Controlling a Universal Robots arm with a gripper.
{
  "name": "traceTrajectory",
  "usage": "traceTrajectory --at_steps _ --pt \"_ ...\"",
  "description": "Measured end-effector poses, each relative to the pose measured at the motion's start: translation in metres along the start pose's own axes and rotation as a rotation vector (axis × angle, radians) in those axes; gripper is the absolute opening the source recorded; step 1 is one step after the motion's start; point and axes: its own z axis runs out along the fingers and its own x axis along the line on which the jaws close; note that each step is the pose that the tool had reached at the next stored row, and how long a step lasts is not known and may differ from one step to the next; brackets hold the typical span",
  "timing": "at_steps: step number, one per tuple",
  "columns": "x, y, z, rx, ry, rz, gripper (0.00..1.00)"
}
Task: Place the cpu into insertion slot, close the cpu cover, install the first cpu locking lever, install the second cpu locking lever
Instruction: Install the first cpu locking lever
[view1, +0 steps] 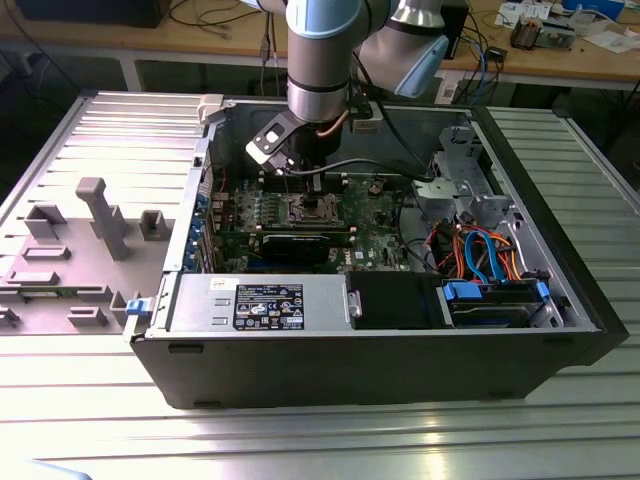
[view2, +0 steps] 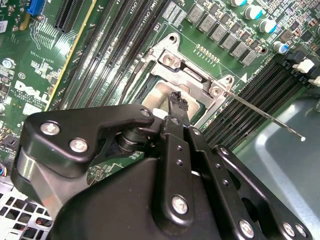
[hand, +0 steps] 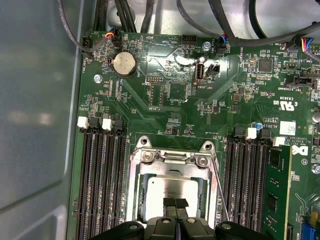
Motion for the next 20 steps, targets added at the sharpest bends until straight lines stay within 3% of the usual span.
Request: traceTrajectory --at_steps 9,13,20 --pt "0.0001 0.0001 -0.0029 0.0000 0.0001 0.000 0.11" --pt "0.0002 0.0001 -0.0096 -0.0002 0.0000 0.000 0.11" --pt "0.0007 0.0003 -0.0272 -0.0007 0.0000 0.000 0.11"
